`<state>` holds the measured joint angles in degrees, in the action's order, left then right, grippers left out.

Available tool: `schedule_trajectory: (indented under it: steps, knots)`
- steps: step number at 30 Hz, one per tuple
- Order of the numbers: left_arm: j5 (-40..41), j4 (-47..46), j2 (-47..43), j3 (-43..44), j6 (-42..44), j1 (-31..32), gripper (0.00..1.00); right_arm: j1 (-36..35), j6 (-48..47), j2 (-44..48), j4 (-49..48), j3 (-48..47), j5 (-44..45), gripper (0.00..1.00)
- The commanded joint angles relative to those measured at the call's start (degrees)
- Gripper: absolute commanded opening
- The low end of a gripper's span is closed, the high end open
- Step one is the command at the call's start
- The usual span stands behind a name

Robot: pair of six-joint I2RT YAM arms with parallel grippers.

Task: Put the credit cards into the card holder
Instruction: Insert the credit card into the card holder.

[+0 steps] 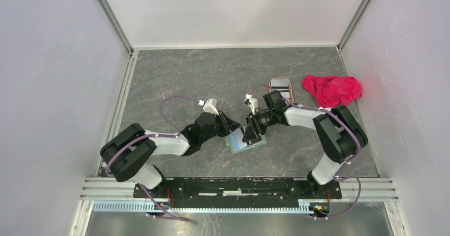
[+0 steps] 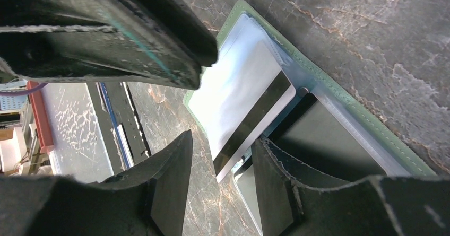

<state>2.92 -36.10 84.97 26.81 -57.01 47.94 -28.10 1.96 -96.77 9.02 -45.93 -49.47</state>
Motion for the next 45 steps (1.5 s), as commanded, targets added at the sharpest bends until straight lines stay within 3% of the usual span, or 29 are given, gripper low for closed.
schedule_trajectory:
  steps: [1, 16, 29, 45]
  knots:
    - [-1.16, -6.02, 4.01, 2.64, -6.85, -0.48, 0.24, -0.04, -1.45, -1.89, -1.0, -0.21, -3.61, 0.51]
    - [-7.01, -11.39, 16.04, 8.06, -17.14, -0.54, 0.23, 0.13, -1.46, -2.58, -1.55, -0.3, -4.16, 0.52]
    - [-3.1, 11.97, 12.96, 12.24, -15.37, 1.17, 0.2, 0.1, -1.32, -2.64, -1.88, -0.39, -3.44, 0.52]
    - [0.82, 21.23, 8.03, 12.87, -11.22, 1.28, 0.18, 0.06, -3.95, -1.73, 0.13, -1.12, -1.44, 0.55]
